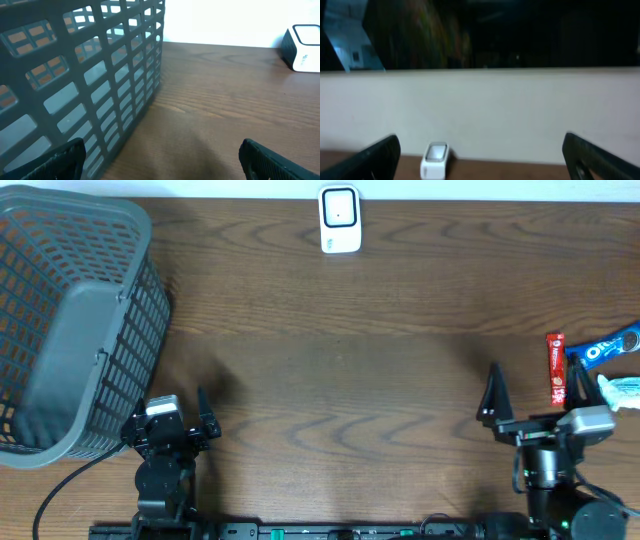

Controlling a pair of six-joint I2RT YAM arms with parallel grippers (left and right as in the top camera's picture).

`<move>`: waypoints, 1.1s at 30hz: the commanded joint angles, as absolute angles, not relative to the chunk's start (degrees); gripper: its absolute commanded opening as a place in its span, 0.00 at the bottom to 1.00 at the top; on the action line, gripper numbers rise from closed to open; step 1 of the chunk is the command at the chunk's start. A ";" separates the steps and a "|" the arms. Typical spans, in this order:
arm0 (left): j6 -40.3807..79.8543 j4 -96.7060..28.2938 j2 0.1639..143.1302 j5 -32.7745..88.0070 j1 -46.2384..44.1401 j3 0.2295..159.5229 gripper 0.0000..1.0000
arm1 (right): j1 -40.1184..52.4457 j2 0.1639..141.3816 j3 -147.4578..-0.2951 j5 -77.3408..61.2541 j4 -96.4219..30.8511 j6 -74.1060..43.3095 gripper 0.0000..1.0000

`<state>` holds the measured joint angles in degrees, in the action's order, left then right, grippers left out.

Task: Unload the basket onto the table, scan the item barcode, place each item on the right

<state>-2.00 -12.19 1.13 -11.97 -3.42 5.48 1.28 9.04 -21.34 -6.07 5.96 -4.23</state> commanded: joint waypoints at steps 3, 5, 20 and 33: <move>-2.96 -12.53 1.04 -12.29 -3.18 3.99 0.98 | 3.49 5.21 -13.67 -7.25 9.80 1.02 0.99; -2.94 -12.53 1.04 -12.27 -3.18 3.99 0.98 | 3.79 4.05 -10.85 -7.20 11.16 1.02 0.99; -2.94 -12.53 1.04 -12.27 -3.18 3.99 0.98 | 3.73 0.27 -0.32 -2.87 6.96 2.66 0.99; -2.94 -12.53 1.04 -12.29 -3.18 3.99 0.98 | 3.73 0.27 -0.32 -0.73 -4.40 2.44 0.99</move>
